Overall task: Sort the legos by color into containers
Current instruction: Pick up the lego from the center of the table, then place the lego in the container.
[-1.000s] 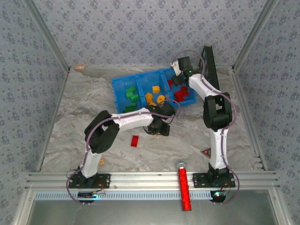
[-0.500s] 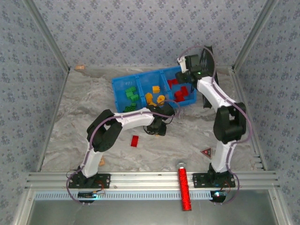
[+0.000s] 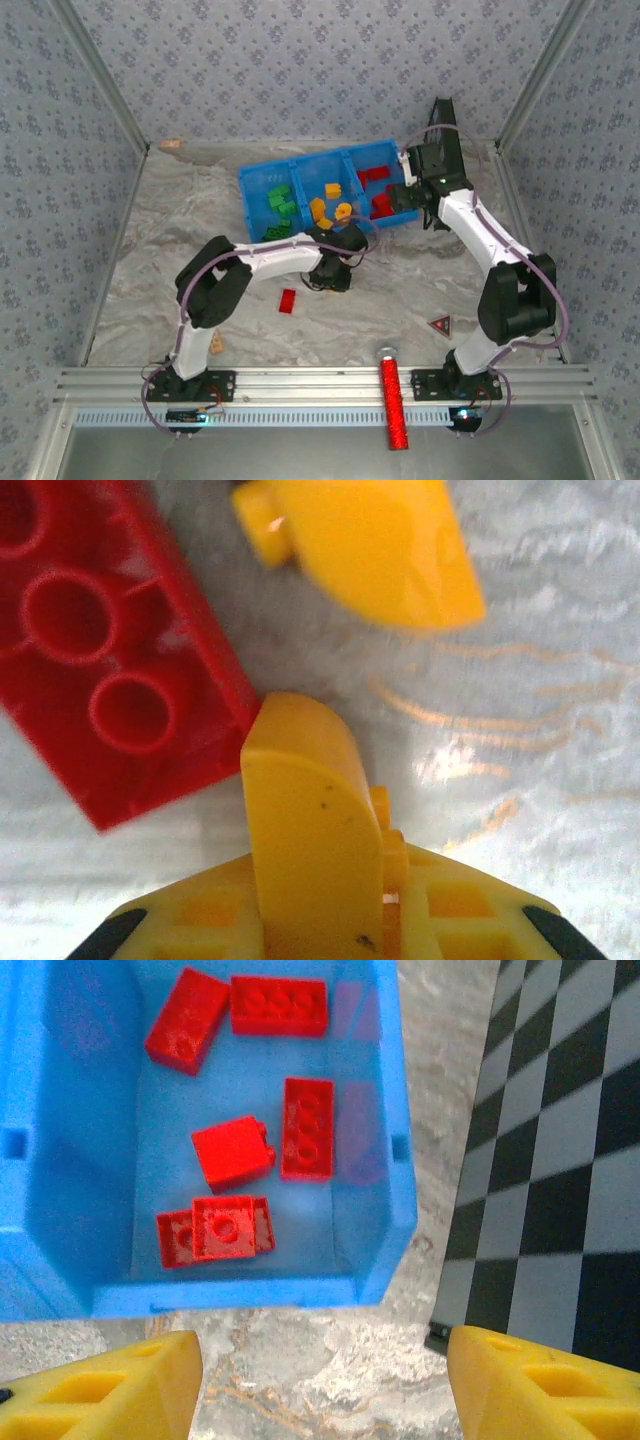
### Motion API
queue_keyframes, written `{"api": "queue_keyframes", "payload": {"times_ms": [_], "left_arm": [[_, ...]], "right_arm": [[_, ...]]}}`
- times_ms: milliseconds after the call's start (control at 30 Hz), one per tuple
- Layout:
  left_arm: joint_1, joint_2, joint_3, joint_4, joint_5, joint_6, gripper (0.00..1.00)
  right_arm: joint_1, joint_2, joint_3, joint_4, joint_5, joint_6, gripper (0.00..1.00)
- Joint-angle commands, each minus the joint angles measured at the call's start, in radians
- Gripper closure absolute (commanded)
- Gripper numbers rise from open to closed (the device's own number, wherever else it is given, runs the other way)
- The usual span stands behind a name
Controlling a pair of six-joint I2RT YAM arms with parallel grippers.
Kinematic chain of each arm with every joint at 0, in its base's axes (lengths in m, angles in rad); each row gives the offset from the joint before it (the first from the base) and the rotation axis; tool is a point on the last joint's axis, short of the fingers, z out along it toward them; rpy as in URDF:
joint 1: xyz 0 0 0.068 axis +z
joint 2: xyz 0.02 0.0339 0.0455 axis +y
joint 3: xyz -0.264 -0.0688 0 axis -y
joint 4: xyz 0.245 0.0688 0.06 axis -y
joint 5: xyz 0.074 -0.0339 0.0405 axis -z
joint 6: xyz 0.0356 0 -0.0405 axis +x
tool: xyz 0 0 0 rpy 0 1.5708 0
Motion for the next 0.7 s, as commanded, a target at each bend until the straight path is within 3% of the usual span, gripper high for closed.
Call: {"api": "queue_keyframes", "payload": {"times_ms": [0,133,300,467,667], "left_arm": [[-0.007,-0.161,-0.01,-0.06,0.014,0.025,0.86],[0.024,-0.291,0.053,-0.146,0.004,0.035,0.86],[0.118,-0.343,0.202,-0.218,-0.015,0.099,0.86],[0.215,-0.281,0.37,-0.232,-0.035,0.192,0.86],[0.286,-0.099,0.58,-0.223,-0.018,0.266,0.87]], "right_arm": [[-0.01,-0.047,-0.005,-0.049,-0.093,0.1,0.33],[0.013,-0.057,-0.055,-0.015,-0.255,0.125,0.32],[0.107,-0.053,-0.104,0.006,-0.264,0.171,0.32],[0.241,-0.057,-0.137,0.009,-0.219,0.267,0.32],[0.398,-0.029,-0.151,0.026,-0.152,0.44,0.34]]}}
